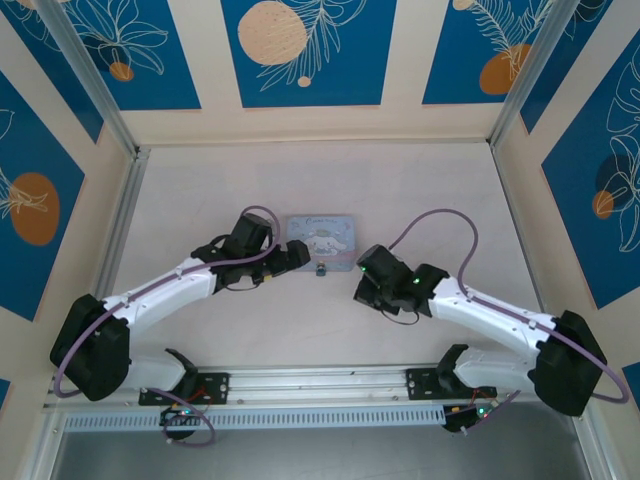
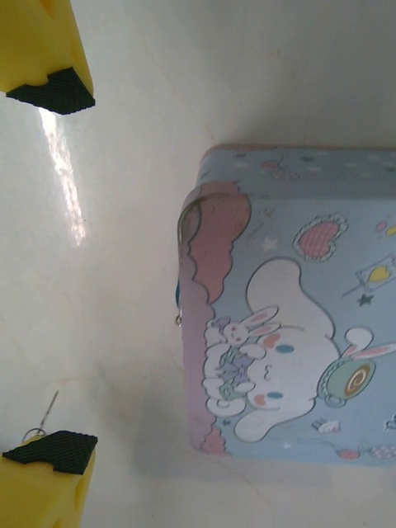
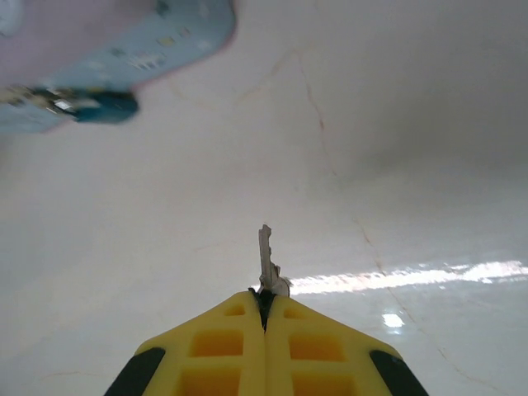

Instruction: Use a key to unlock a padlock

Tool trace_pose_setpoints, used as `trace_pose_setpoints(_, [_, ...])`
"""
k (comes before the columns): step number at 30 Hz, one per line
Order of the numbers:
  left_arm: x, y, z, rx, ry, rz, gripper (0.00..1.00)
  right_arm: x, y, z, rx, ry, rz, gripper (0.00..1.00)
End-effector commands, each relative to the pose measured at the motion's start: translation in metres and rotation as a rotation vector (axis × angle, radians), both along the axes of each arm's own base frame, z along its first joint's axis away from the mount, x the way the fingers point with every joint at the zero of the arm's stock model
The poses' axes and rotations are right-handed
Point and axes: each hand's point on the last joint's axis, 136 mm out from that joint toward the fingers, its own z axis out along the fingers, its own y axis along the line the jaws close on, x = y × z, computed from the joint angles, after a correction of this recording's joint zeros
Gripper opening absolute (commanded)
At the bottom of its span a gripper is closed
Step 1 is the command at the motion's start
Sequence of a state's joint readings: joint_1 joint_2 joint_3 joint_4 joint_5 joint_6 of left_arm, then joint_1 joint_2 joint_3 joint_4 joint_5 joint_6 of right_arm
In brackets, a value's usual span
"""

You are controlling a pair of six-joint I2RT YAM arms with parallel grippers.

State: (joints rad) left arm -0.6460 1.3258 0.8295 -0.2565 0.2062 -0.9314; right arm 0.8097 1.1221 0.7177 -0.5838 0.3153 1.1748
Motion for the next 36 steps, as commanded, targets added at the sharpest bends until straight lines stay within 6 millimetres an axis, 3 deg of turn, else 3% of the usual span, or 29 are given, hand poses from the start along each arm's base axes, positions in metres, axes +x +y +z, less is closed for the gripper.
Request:
trace_pose_setpoints(1, [0.000,-0.030,0.032,-0.215,0.034,-0.001,1.00,0.016,0.010,0.026,0.113,-0.071,0.008,0.00])
trace_pose_setpoints(9, [0.015,-0.047,0.074,-0.486,0.100,0.154,1.00,0.062,0.031,0.080,0.320,-0.182,-0.075,0.00])
trace_pose_setpoints(15, [0.024,-0.046,0.073,-0.618,0.227,0.328,0.98,0.092,0.053,0.111,0.433,-0.266,-0.098,0.00])
trace_pose_setpoints(21, [0.037,-0.051,0.068,-0.683,0.275,0.400,0.87,0.108,0.070,0.122,0.517,-0.265,-0.126,0.00])
trace_pose_setpoints(26, [0.050,-0.061,0.077,-0.763,0.273,0.409,0.73,0.114,0.081,0.124,0.569,-0.259,-0.146,0.00])
trace_pose_setpoints(36, [0.062,-0.072,0.082,-0.795,0.272,0.426,0.67,0.113,0.094,0.129,0.602,-0.267,-0.142,0.00])
